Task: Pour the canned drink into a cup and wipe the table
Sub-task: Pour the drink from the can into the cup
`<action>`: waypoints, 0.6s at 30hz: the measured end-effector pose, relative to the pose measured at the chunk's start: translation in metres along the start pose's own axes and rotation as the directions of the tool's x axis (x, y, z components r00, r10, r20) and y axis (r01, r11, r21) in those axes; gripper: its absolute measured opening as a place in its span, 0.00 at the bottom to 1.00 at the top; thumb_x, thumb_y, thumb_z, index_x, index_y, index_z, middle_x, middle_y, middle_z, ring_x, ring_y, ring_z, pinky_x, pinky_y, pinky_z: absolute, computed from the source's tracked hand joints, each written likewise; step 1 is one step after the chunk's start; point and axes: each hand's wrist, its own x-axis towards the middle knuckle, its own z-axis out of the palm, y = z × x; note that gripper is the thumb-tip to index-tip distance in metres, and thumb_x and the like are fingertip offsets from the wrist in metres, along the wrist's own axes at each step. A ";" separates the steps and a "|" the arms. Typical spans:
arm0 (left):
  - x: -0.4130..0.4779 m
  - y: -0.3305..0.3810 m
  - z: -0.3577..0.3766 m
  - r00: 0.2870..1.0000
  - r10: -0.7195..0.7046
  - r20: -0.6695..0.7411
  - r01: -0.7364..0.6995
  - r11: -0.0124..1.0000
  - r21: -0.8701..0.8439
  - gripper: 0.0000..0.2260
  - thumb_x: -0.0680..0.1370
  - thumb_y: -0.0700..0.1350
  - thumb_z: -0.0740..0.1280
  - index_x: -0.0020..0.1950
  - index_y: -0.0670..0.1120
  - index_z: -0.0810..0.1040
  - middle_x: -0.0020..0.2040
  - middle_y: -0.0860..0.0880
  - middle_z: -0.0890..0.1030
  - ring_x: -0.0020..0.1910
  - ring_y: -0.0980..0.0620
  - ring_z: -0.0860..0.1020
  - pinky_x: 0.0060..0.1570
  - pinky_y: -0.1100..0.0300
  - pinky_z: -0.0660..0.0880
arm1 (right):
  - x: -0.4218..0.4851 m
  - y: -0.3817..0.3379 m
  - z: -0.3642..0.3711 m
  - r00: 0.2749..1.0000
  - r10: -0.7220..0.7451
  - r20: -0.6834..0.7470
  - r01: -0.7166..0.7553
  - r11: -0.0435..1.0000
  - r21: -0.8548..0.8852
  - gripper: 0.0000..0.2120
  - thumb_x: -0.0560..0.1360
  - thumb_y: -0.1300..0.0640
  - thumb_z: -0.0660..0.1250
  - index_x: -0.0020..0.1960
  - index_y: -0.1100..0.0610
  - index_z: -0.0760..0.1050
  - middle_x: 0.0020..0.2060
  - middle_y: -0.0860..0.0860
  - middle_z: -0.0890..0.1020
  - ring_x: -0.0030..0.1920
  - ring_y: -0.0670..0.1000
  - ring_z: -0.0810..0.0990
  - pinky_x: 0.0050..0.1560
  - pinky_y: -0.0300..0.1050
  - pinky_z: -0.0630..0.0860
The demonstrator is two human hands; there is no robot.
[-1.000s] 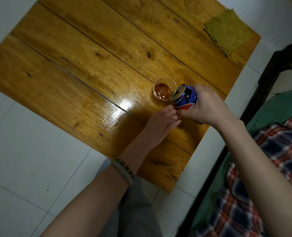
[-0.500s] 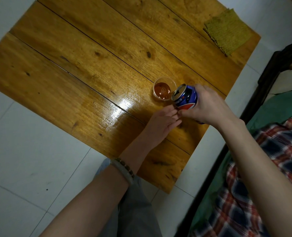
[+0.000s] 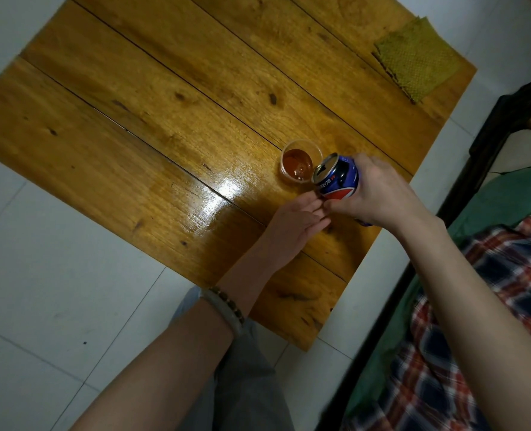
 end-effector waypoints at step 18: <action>-0.003 0.003 0.002 0.986 -0.169 -0.007 0.161 0.949 -0.271 0.22 0.78 0.32 0.58 0.72 0.34 0.60 0.71 0.35 0.65 0.70 0.42 0.66 0.69 0.52 0.65 | 0.002 -0.001 -0.001 1.000 -0.007 0.000 0.007 1.000 -0.007 0.30 0.62 0.41 0.74 0.57 0.54 0.68 0.48 0.52 0.72 0.48 0.52 0.71 0.43 0.47 0.72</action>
